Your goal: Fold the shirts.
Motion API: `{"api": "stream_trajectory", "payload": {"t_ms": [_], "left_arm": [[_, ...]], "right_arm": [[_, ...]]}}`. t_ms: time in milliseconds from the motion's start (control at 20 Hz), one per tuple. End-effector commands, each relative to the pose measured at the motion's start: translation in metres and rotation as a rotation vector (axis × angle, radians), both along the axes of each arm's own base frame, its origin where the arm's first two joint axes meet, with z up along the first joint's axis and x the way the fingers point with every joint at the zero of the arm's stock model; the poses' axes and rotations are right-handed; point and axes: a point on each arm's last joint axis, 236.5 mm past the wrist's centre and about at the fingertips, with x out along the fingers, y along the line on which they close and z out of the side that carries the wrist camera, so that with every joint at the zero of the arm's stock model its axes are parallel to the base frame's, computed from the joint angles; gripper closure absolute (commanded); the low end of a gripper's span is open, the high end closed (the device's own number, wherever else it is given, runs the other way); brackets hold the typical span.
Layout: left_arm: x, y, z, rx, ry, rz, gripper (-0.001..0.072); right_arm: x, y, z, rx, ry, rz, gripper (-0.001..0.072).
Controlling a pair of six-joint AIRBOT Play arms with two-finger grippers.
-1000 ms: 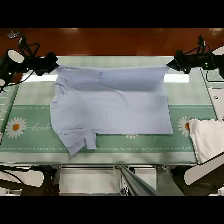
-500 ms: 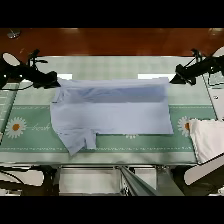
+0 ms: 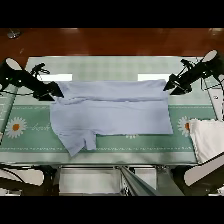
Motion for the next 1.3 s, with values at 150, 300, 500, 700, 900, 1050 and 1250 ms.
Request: {"api": "stream_trajectory", "payload": {"t_ms": [150, 300, 500, 700, 900, 1050, 1250], "left_arm": [[-0.054, 0.01, 0.028, 0.01, 0.027, 0.07, 0.0004], [-0.114, 0.02, -0.003, 0.0, 0.041, 0.237, 0.0005], [-0.158, -0.004, -0.018, -0.185, -0.065, 0.5, 0.0004], [-0.18, -0.003, -0.017, -0.199, -0.079, 0.59, 0.0004], [-0.196, -0.012, -0.031, -0.162, 0.036, 0.577, 0.0004], [-0.198, -0.026, -0.039, -0.156, 0.065, 0.528, 0.0004], [-0.2, -0.067, -0.05, -0.204, 0.056, 0.475, 0.0005]], "right_arm": [[-0.042, -0.073, 0.073, -0.205, -0.107, -0.099, 0.0092], [-0.078, -0.078, 0.062, -0.135, -0.245, -0.301, 0.0092], [-0.139, -0.024, 0.023, 0.019, -0.295, -0.364, 0.0092], [-0.152, 0.008, 0.011, 0.134, -0.306, -0.395, 0.0093], [-0.154, 0.01, 0.011, 0.142, -0.299, -0.388, 0.0093], [-0.155, 0.011, 0.011, 0.147, -0.295, -0.386, 0.0093], [-0.152, -0.002, 0.009, 0.102, -0.306, -0.413, 0.0093]]}}
